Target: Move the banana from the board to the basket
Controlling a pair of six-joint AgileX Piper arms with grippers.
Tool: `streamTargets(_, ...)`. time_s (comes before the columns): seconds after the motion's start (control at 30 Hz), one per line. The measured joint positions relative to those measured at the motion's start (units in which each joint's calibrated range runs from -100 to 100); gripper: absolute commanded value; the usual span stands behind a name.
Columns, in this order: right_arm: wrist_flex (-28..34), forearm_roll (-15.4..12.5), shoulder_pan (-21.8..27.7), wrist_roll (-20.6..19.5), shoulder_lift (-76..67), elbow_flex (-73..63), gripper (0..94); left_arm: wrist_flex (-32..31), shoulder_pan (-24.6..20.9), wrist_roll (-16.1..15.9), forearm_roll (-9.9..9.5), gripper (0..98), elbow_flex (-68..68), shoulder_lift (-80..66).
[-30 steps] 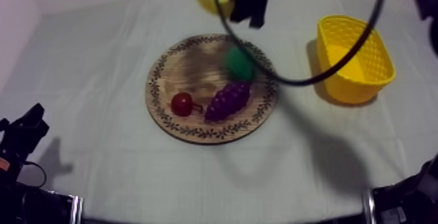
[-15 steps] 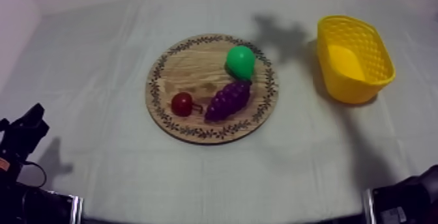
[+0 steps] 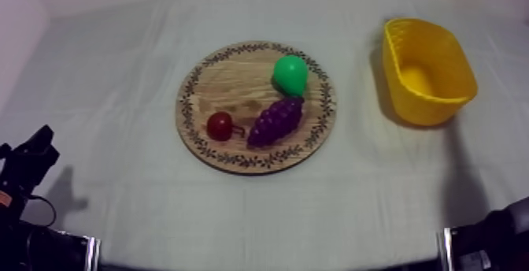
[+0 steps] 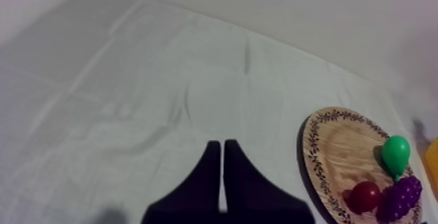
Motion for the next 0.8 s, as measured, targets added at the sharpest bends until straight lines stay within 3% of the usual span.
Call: streamTargets(0.8, -4.8, 2.5, -1.5, 2.5, -3.3, 26.3, 13.8, 0.0, 0.0, 0.0, 0.00, 0.1, 0.0, 0.0)
